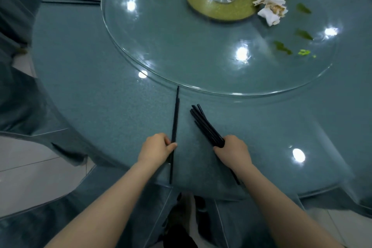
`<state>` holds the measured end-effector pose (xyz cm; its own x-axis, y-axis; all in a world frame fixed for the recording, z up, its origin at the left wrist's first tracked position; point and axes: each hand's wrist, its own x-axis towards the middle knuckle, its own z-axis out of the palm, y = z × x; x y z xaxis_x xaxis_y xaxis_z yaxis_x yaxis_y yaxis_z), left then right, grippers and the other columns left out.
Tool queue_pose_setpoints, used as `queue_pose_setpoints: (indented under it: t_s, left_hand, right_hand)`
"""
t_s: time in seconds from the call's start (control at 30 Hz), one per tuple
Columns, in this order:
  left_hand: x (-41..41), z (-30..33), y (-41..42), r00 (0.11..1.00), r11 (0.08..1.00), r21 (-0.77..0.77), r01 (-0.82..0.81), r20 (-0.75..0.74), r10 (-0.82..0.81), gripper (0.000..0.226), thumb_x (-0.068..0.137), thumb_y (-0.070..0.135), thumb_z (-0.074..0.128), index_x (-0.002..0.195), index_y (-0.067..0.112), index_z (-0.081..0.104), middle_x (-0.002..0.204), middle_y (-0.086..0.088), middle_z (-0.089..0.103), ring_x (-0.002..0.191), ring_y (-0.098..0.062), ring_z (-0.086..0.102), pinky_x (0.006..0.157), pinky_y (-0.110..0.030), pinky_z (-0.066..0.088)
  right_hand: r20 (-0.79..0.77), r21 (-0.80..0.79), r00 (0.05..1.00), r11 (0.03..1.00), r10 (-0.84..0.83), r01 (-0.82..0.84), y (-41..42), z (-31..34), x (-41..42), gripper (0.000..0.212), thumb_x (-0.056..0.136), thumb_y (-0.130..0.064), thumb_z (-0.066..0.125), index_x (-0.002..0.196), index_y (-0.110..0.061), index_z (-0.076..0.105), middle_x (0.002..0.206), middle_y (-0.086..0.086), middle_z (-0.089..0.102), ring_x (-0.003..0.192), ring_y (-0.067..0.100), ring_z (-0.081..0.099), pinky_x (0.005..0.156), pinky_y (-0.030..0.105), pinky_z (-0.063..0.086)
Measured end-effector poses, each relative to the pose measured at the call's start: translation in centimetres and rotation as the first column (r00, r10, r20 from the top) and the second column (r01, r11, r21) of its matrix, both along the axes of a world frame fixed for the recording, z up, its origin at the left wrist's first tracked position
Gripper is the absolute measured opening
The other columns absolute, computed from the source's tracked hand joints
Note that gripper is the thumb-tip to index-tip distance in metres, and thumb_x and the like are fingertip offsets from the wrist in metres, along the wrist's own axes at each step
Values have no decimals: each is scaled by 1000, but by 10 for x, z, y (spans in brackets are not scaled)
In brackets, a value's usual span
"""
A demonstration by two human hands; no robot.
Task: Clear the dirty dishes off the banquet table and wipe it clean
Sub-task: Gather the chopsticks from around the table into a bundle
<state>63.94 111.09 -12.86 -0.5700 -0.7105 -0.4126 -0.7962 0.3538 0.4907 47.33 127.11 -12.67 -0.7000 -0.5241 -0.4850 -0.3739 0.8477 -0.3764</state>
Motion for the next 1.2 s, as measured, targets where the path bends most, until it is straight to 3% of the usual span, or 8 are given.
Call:
queue_pose_setpoints:
  t_s: [0.07,0.17,0.3,0.4,0.53,0.73,1.0,1.2]
  left_hand:
    - [-1,0,5,998,1000,0,7,-70,-7,23,88,42,61,94,20,65,85,6,63,85,-16,62,64,-24,43]
    - [13,-2,-5,996,989,-150,-9,-94,-5,43,87,38,63,125,18,55,125,-3,54,117,-23,49,95,-33,42]
    - [47,-5,-28,970,982,-168,-83,212,119,93,78,58,64,149,25,15,160,-7,5,146,-32,6,113,-56,15]
    - [62,-11,-34,950,988,-143,-66,294,106,105,75,70,57,151,28,-1,160,-1,-9,147,-28,-4,111,-63,12]
    - [63,-11,-38,946,984,-179,19,322,40,105,75,70,56,151,24,-1,160,-4,-6,147,-30,0,113,-57,19]
    - [63,-10,-41,933,966,-237,107,359,-15,106,75,72,53,151,18,2,159,-12,1,144,-37,8,113,-49,26]
    - [66,-6,-47,921,955,-233,183,381,-83,103,78,69,53,152,19,1,159,-12,1,144,-36,12,111,-43,32]
    - [91,1,-62,969,982,-115,151,215,-124,83,84,48,62,151,26,18,160,-4,11,145,-25,19,112,-36,26]
  right_hand:
    - [-41,9,999,1000,17,-17,-7,0,2,15,84,-30,57,82,-16,62,73,2,63,68,22,61,59,35,54]
    - [-58,-12,998,1000,28,-29,-22,1,7,18,89,-33,54,86,-15,58,76,2,61,70,22,59,60,33,51]
    - [-47,-57,998,997,46,-48,-53,2,19,19,91,-34,52,86,-16,55,77,1,58,71,23,56,59,31,43]
    - [-49,-79,999,997,17,-21,-80,2,28,27,90,-42,54,88,-16,50,84,1,57,76,25,54,61,32,40]
    - [-93,-31,995,998,45,-48,-106,2,46,56,81,-57,63,106,-11,45,104,5,50,91,31,57,66,35,39]
    - [-70,21,988,990,138,-137,-130,3,57,39,88,-41,61,108,-9,53,109,10,56,95,31,59,67,34,39]
    - [-10,14,994,994,112,-112,-130,5,50,30,81,-35,70,83,-16,47,84,4,57,76,26,56,62,33,43]
    - [-23,49,979,978,204,-202,-128,5,52,25,86,-33,63,80,-15,47,80,4,56,77,26,58,60,32,44]
